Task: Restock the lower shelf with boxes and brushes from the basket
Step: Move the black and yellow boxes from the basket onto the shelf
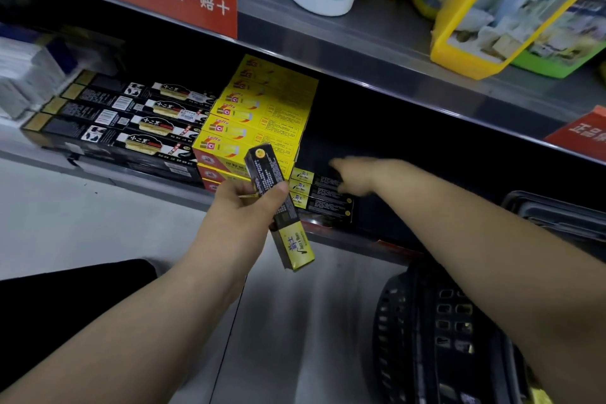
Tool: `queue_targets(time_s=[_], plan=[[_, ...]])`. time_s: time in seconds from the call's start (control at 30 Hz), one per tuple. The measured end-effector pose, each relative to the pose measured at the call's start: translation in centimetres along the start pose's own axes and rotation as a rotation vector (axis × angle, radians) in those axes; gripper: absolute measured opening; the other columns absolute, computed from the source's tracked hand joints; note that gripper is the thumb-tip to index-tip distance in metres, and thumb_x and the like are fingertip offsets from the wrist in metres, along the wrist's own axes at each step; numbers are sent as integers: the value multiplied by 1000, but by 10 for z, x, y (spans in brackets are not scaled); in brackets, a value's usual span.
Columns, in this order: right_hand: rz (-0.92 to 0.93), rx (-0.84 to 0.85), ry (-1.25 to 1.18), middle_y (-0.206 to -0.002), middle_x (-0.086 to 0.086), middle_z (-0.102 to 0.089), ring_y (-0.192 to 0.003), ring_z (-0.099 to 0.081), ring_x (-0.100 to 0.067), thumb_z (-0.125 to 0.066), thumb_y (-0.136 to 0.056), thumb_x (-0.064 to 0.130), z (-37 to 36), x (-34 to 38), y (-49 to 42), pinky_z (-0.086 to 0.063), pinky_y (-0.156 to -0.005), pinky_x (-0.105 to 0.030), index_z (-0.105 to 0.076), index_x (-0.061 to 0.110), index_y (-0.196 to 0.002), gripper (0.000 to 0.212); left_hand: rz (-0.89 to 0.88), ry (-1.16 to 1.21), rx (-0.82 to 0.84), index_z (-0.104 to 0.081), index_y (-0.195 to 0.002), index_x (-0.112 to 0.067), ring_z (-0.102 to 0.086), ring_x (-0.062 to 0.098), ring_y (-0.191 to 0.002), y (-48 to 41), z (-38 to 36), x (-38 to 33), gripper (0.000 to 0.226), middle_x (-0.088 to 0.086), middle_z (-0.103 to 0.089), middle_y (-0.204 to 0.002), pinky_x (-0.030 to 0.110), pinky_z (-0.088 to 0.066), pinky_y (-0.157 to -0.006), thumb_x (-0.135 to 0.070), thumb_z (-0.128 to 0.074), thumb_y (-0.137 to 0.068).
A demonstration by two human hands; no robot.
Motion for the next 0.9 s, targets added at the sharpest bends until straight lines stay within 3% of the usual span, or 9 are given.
queue_targets(time_s=[0.13,0.2,0.27,0.33,0.4,0.47,0.7,0.83,0.9], plan=[[341,-229,-341,-152,-6,-25,-131,-37,-18,-80,-71,26,56,39,64,-37,-94,-16,-8,31,-148,106,-9,39,27,-55,-98,-19,-65,18,-84,3,-5,-1,26,1,-61,-86,47,-52,-89,-33,-68,-81],[538,-362,-348,-152,3,-15,-132,-29,-10,-83,-66,23,69,60,106,-32,-95,-7,-9,40,-146,110,-27,19,42,-58,-97,-24,-63,15,-78,4,-7,-3,22,-1,-59,-83,43,-54,-84,-33,-70,-80],[643,-472,-224,-153,6,-13,-136,-24,-15,-80,-68,21,68,74,136,-32,-103,-20,-33,39,-139,87,-44,-6,85,-62,-98,-24,-62,13,-76,6,-11,-4,23,0,-61,-85,37,-54,-79,-32,-71,-79],[685,-533,-120,-144,-3,-37,-127,-35,-21,-77,-72,26,65,78,151,-33,-103,-29,-59,22,-115,47,-72,-50,136,-66,-98,-20,-63,13,-75,8,-17,-6,23,4,-67,-88,29,-52,-73,-31,-71,-78],[629,-479,-111,-110,1,-60,-102,-51,-16,-76,-73,36,61,67,150,-39,-88,-25,-63,16,-100,36,-132,-110,132,-67,-97,-18,-61,9,-73,8,-20,-8,21,1,-68,-87,15,-47,-62,-30,-70,-80],[464,-361,-180,-91,5,-62,-83,-54,-13,-74,-74,41,54,42,138,-41,-73,-27,-60,20,-99,35,-183,-144,90,-64,-99,-20,-57,0,-73,7,-17,-12,20,-7,-65,-86,3,-41,-52,-30,-67,-83],[-32,-214,-165,-91,-7,-58,-77,-53,-21,-54,-93,27,26,-35,63,-42,-64,-32,-45,13,-117,29,-243,-214,105,-65,-84,-22,-56,2,-71,5,-15,-11,4,-8,-63,-78,6,-41,-57,-17,-64,-84],[-142,-197,-72,-84,-9,-55,-65,-50,-19,-50,-91,8,19,-34,20,-38,-51,-29,-25,8,-141,56,-232,-229,137,-64,-81,-21,-54,6,-66,3,-16,-11,10,-1,-65,-78,10,-41,-54,-12,-62,-84],[-145,-193,-43,-107,-13,-57,-82,-55,-23,-52,-88,5,16,-28,1,-40,-61,-28,-18,12,-146,67,-225,-226,151,-64,-81,-21,-53,7,-65,3,-17,-11,11,1,-64,-77,8,-39,-51,-11,-61,-84]])
Point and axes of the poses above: each hand's wrist, its own y-axis away from the middle knuckle, its own z-axis out of the back of the hand, x = y × z, the point moved 6 cm from there along -y, towards the middle knuckle
